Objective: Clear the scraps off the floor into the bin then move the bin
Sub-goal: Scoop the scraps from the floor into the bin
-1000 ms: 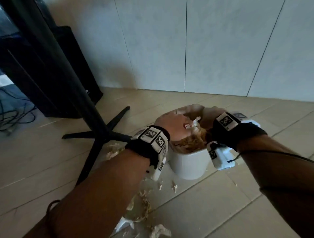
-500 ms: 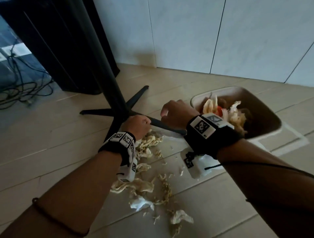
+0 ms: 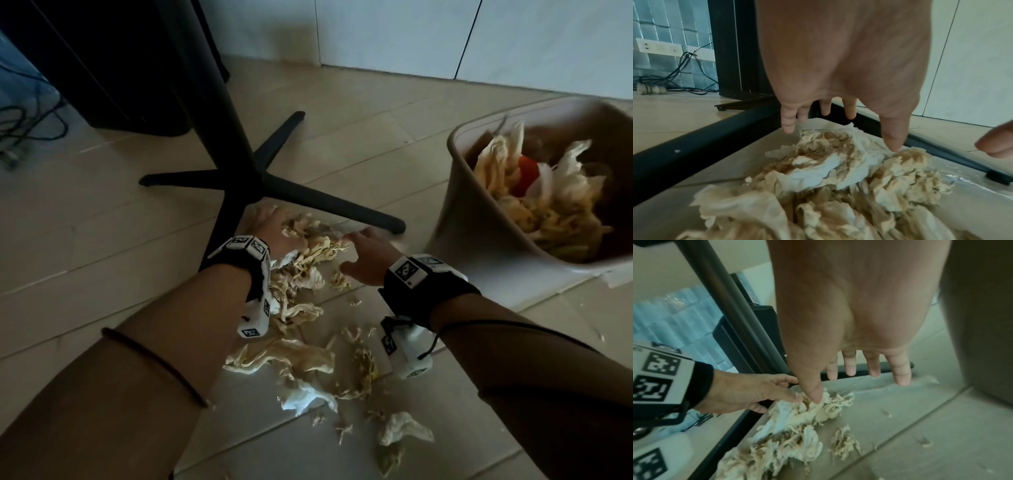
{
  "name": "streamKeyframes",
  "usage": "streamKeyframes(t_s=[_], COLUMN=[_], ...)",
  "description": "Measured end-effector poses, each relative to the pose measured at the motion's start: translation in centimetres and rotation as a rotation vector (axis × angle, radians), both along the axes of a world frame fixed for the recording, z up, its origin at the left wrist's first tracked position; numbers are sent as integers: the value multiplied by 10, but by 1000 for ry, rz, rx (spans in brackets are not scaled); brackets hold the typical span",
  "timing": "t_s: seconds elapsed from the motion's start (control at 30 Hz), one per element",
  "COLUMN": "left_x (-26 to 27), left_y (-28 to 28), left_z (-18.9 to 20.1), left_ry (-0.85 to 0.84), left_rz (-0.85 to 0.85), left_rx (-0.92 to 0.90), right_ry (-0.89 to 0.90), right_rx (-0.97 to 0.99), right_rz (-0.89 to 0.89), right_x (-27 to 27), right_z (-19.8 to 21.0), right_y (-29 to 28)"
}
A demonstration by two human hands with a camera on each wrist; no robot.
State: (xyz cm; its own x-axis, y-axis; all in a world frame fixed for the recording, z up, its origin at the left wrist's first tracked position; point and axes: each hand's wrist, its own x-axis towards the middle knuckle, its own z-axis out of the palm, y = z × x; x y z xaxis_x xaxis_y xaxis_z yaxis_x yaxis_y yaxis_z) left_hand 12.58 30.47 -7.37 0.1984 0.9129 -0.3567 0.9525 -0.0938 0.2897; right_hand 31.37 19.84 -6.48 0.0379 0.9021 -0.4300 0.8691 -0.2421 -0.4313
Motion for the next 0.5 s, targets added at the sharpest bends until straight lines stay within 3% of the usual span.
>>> streamKeyframes(t_s=[0.23,0.5], left_x=[6,15], left_y=[17,18], left_z=[-17,-30], left_ry=[2,68], left_rz=[16,-35], left_rx=[-158,-174], right_ry=[55,68], right_rx=[-33,-128], right_rz=[-77,-35], right_x=[12,10], right_z=[-38,-45], right_y=[8,14])
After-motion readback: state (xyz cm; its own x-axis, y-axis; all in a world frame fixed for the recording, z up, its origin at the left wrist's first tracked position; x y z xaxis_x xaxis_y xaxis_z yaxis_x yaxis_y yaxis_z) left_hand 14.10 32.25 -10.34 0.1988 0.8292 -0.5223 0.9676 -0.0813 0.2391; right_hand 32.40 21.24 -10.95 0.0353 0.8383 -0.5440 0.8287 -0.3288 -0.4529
